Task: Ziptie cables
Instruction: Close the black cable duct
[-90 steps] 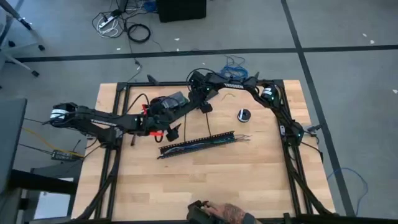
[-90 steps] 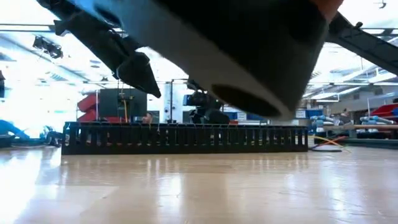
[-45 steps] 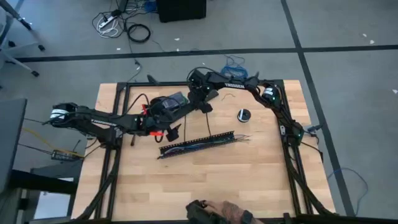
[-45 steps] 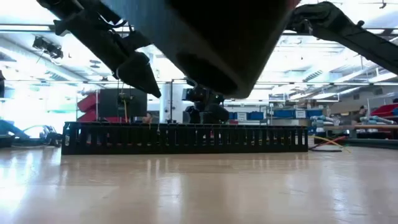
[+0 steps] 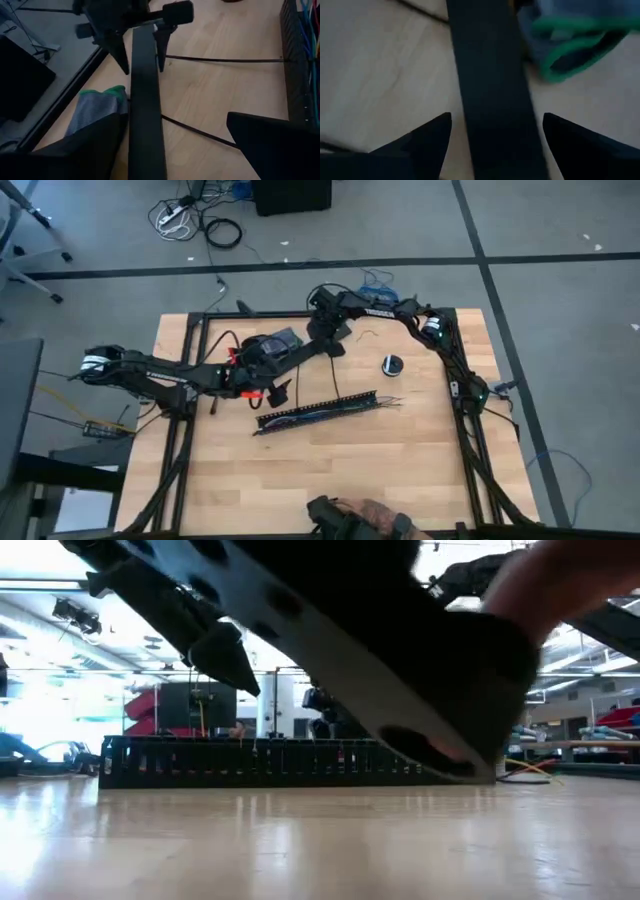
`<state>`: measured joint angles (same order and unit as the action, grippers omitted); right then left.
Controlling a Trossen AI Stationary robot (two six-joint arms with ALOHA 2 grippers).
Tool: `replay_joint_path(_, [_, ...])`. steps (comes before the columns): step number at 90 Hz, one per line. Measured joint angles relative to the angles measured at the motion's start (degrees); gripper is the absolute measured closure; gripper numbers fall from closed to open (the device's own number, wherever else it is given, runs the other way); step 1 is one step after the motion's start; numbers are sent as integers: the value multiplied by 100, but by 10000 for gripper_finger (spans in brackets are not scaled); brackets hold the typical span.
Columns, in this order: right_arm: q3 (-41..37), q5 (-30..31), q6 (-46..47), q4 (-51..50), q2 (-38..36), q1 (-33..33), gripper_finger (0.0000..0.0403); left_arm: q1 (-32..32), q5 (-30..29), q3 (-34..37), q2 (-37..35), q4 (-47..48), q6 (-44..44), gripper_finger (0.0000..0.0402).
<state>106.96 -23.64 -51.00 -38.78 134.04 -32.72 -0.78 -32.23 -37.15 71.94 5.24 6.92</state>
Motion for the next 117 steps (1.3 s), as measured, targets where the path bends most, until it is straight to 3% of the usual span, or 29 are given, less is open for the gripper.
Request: replay_joint_path(117, [-59,393,191,-223,-2,-4,95,1,105,0,0,21,86,37])
